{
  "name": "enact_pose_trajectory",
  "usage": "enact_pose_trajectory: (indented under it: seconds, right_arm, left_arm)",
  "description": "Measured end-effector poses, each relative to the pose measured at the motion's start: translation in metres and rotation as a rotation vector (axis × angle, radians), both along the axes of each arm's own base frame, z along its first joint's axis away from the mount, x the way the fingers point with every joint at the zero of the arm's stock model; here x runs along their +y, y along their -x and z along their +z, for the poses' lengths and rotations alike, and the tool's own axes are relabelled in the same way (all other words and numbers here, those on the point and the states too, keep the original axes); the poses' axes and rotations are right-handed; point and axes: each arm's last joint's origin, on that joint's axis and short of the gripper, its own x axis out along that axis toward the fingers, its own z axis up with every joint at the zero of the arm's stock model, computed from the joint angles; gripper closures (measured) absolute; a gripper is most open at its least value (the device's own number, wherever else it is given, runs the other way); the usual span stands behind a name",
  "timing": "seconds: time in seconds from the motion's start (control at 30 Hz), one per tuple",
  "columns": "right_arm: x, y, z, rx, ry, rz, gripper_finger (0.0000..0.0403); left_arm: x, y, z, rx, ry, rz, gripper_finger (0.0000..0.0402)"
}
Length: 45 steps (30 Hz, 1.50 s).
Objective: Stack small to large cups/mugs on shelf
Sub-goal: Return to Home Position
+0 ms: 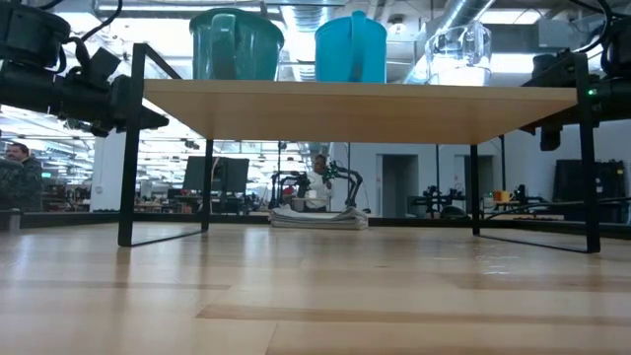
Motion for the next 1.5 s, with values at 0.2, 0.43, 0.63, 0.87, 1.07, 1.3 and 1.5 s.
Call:
enact_pose_trajectory:
  seconds: [0.2, 0.43, 0.63, 0.87, 1.07, 1.3, 1.5]
  right_arm:
    - [-0.0001, 0.0001, -0.0001, -0.018, -0.025, -0.003, 0.0394]
    - [-0.0011, 0.0007, -0.0009, -0.005, -0.02, -0.045, 0.0398]
    - [-0.0011, 0.0007, -0.001, 0.003, -0.01, -0.045, 0.039]
    - [-0.0011, 0.0007, -0.001, 0.004, -0.008, -0.045, 0.0351]
    - [-0.0011, 0.0007, -0.001, 0.004, -0.008, -0.045, 0.0348]
    - [-0.0011, 0.0007, -0.001, 0.004, -0.008, -0.045, 0.0347]
    - [-0.0011, 0.0007, -0.0011, 0.004, -0.008, -0.045, 0.0347]
  left_arm:
    - [-0.0001, 0.0, 0.0, 0.0, 0.0, -0.002, 0.0401]
    - [-0.0001, -0.0001, 0.0, -0.001, 0.001, -0.005, 0.0401]
    - [0.0, 0.0, -0.0002, -0.003, 0.004, -0.001, 0.0401]
    - [0.0, 0.0, -0.0002, -0.002, 0.004, 0.0, 0.0401]
    - [0.0, 0.0, -0.0001, -0.003, 0.003, 0.0, 0.0401]
    - [0.0001, 0.0, -0.0003, -0.002, 0.004, 0.001, 0.0401]
    - [0.0001, 0.0, -0.0004, -0.002, 0.004, 0.002, 0.0401]
